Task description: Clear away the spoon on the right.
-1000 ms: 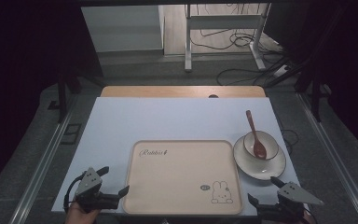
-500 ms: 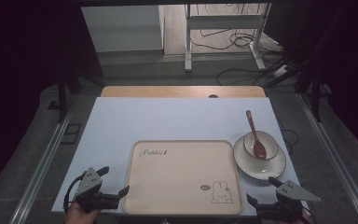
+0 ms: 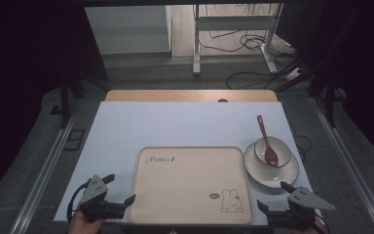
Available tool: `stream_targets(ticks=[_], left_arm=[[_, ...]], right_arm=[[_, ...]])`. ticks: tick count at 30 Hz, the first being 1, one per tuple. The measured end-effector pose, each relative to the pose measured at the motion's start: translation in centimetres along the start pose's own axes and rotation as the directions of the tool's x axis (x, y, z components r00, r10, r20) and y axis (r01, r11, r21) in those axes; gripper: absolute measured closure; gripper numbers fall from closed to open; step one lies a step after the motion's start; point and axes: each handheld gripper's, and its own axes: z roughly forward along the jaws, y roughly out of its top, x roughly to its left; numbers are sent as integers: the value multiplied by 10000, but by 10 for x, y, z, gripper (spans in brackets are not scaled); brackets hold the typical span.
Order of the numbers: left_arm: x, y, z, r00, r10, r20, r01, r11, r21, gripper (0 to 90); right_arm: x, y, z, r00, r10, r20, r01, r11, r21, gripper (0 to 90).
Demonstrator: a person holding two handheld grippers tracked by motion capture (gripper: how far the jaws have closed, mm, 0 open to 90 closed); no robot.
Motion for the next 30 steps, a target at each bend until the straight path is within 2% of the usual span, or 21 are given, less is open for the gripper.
stream_targets(ticks=[10, 15, 21, 24, 30], left_arm=[[0, 0, 0, 10000, -8, -1, 8, 10000, 24, 0], [0, 0, 1, 10000, -6, 3, 6, 10000, 54, 0], [0, 0, 1, 10000, 24, -12, -24, 10000, 85, 1], [0, 0, 1, 10000, 24, -8, -24, 9999, 102, 1], [0, 0, 1, 10000, 20, -13, -20, 9999, 110, 1]], right_arm=[[0, 7, 10, 9998, -74, -166, 75, 9999, 78, 0], [-1, 10, 14, 9997, 83, -230, -82, 9999, 74, 0], [-6, 16, 17, 9990, 389, -225, -393, 9990, -196, 0], [-8, 20, 17, 9993, 347, -156, -350, 9992, -178, 0], [-14, 25, 20, 9982, 600, -85, -601, 9981, -102, 3]])
